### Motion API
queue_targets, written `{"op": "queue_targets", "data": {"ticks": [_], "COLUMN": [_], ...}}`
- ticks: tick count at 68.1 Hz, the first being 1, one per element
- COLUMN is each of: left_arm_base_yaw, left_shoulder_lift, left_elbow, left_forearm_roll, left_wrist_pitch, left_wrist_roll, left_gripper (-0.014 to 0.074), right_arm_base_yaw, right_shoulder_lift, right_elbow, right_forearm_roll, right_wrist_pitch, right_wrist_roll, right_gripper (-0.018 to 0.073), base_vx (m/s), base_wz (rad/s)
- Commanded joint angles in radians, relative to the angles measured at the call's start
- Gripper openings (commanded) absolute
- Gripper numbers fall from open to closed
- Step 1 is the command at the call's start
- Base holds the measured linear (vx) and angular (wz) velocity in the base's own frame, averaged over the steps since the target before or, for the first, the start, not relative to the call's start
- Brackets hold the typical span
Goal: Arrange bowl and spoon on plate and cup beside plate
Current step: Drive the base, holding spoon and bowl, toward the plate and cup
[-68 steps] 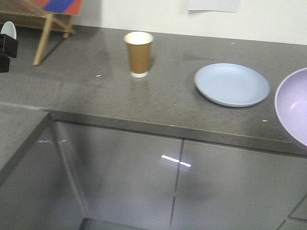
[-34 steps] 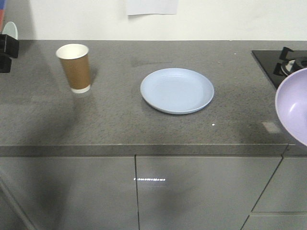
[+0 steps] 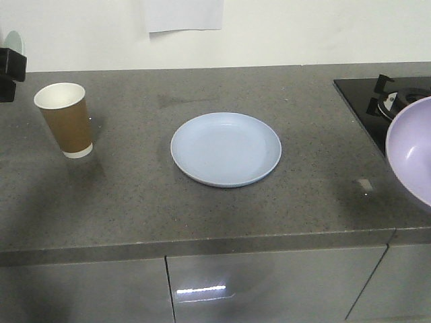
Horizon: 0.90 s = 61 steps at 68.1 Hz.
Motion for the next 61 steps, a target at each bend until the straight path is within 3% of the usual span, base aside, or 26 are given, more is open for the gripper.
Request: {"op": "queue_targets", "data": {"ticks": [1,61], "left_arm_base_yaw": [-0.007,-0.007], "left_shoulder_lift": [-0.021,-0.021], "left_elbow": [-0.022,-0.022], "left_forearm_roll": [0.0,0.0], "left_wrist_pitch": [-0.051,-0.051], "left_wrist_roll": [-0.005,-0.005], "left_gripper": [-0.0006,-0.0006], "right_arm_base_yaw": [-0.002,-0.002], "right_shoulder_lift": [-0.007,-0.007], "right_elbow": [-0.021,-0.021], "right_forearm_roll": [0.002,0.002], "right_wrist_pitch": [-0.058,-0.057], "right_wrist_roll": [-0.008,-0.008], "right_gripper": [-0.0011,-0.0011], "base_vx": [0.19,0.21], "base_wz": [-0.04,-0.01]}}
